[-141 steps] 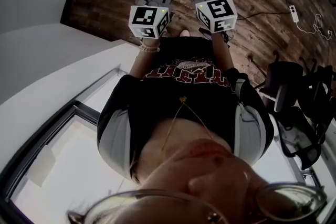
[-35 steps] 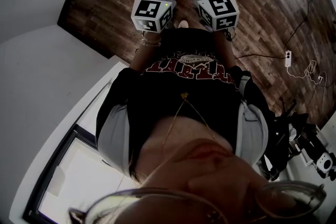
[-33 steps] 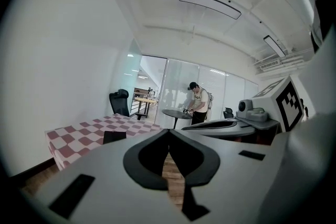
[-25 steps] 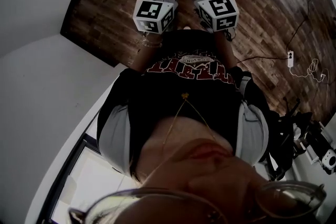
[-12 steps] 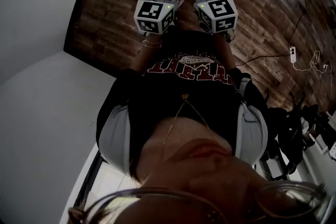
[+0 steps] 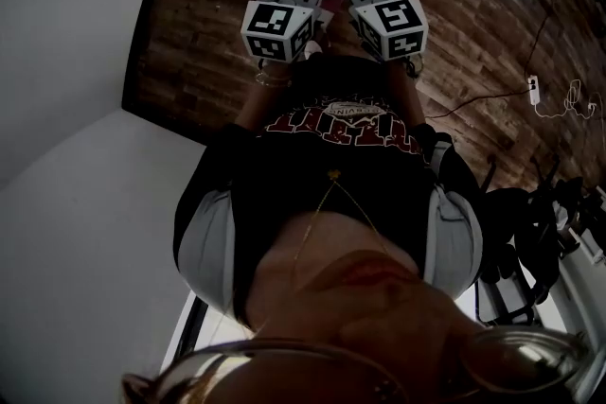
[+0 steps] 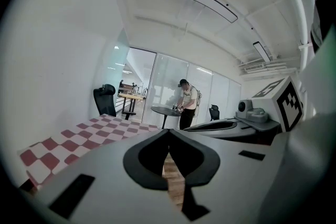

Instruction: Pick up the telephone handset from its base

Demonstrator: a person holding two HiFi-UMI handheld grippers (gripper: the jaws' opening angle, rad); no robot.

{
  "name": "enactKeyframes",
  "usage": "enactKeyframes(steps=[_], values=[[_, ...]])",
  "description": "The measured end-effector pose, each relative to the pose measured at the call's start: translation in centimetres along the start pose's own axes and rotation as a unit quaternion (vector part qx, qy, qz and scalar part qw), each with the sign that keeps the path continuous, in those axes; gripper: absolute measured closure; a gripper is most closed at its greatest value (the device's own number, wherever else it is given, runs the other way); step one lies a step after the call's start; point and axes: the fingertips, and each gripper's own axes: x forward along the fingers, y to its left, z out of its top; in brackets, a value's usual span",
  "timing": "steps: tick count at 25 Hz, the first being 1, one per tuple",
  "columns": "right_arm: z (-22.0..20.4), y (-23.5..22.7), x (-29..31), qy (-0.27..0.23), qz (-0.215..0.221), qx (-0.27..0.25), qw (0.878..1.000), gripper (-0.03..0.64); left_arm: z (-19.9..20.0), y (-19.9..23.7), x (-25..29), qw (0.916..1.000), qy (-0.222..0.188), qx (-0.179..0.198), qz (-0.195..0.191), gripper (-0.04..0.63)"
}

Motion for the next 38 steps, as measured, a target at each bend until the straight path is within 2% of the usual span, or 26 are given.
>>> enactKeyframes(steps=[7, 13, 23, 30, 38], values=[[-0.4, -0.4, 0.4, 0.004, -0.016, 0.008, 1.0, 0.6, -0.5, 0.2, 0.5, 0.9998, 0.011, -0.001, -0.018, 0.584], [-0.2, -1.7, 1.1, 0.01, -0.009, 0.005, 1.0, 0.6, -0.3, 0.6, 1.8, 0.9999, 0.012, -0.005, -0.009, 0.584], [2.0, -5.8, 4.2, 0.017, 0.035, -0.015, 0.999, 0.6, 2.3, 2.5, 6.2, 0.9994, -0.001, -0.016, 0.032, 0.584], [2.4, -8.6, 6.3, 0.025, 0.066, -0.018, 0.997, 0.6, 2.5, 3.6, 9.7, 0.9981, -0.001, -0.028, 0.054, 0.584], [2.5, -10.1, 8.6, 0.035, 0.132, -0.03, 0.99, 0.6, 2.3, 5.5, 11.8, 0.9918, 0.002, -0.044, 0.12, 0.584]])
